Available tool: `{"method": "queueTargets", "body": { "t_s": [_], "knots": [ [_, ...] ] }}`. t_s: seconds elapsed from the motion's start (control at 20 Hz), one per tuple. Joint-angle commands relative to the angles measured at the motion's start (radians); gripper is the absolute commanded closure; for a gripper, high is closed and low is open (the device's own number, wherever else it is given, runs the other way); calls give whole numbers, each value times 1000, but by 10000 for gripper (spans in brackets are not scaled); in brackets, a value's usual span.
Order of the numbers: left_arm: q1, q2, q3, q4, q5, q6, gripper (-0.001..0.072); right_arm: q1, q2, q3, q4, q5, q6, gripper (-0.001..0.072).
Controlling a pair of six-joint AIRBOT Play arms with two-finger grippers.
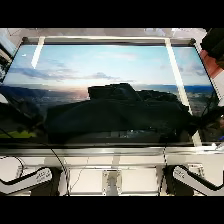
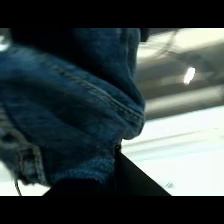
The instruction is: Fold the clothes and pants, and hang the long-sleeved shirts on hangers.
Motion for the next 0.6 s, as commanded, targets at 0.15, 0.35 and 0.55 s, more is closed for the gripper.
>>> {"method": "queueTargets", "body": {
  "t_s": [0.15,0.35,0.55],
  "knots": [
    [2,-33,-123,77,-130,53,355,-2,-22,-110,-42,137,-98,386],
    [3,-30,-89,-12,-59,67,211,-2,-19,-105,-40,185,-106,314],
    [59,-10,35,-384,35,198,209,-2,16,17,-36,224,-107,140]
  ]
}}
